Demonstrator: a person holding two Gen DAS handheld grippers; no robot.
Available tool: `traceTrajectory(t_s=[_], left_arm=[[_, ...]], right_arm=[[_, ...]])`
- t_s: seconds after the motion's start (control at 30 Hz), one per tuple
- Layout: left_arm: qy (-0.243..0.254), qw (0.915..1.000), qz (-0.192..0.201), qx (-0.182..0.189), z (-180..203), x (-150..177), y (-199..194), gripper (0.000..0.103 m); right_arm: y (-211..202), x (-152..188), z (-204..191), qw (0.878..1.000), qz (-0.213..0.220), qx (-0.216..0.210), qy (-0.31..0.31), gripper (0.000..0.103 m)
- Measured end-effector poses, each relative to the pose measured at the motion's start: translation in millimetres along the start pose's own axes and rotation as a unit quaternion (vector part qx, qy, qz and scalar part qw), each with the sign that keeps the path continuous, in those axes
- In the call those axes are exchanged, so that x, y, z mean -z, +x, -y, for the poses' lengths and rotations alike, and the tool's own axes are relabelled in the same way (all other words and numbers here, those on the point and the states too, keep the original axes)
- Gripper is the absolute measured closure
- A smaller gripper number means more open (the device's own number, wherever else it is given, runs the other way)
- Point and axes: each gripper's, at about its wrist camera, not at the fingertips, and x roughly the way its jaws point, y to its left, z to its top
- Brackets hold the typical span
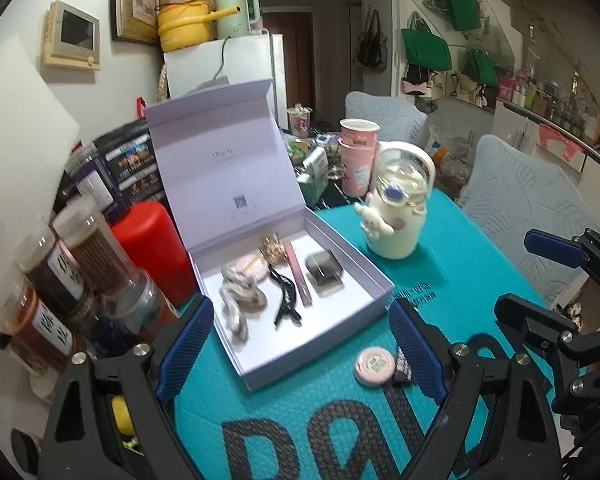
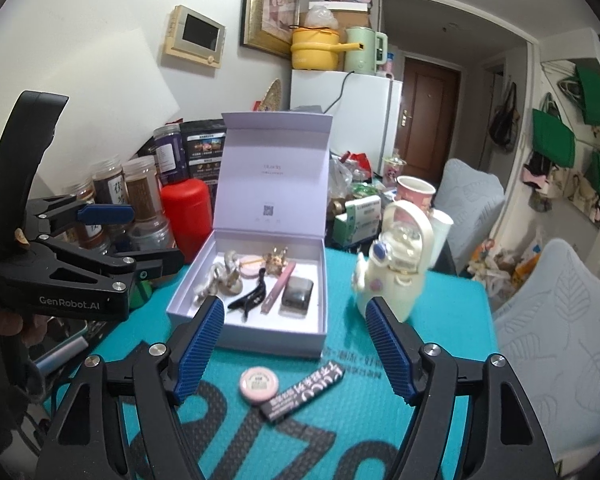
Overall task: Organize rigid objects
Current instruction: 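Raise both open tools out of the box and back over the mat, then move left tool to the pink compact while right tool approaches the black FUCO box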
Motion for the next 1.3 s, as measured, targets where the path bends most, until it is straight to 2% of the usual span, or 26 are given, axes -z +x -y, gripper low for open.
traceTrajectory(t_s=[0.4,0.7,0.97,1.3], left_arm=[[0.006,0.9992,-0.018,0.036,16.0,38.7,-3.0,0.013],[0.015,0.9981,-0.038,0.046,20.3,65.6,4.2,0.013],[0.012,0.9971,-0.054,0.051,14.3,77.5,19.8,0.013],[-0.001,0.995,-0.083,0.055,4.4,87.7,51.9,0.013]], right_arm=[[-10.0,39.9,-9.4,1.0,-0.026,0.007,0.004,0.029],[-6.7,67.5,-20.8,0.999,-0.044,-0.006,0.001,0.029],[6.6,87.5,-26.0,0.998,-0.064,-0.004,0.0,0.029],[38.8,103.5,-15.1,0.994,-0.099,-0.006,0.036,0.029]])
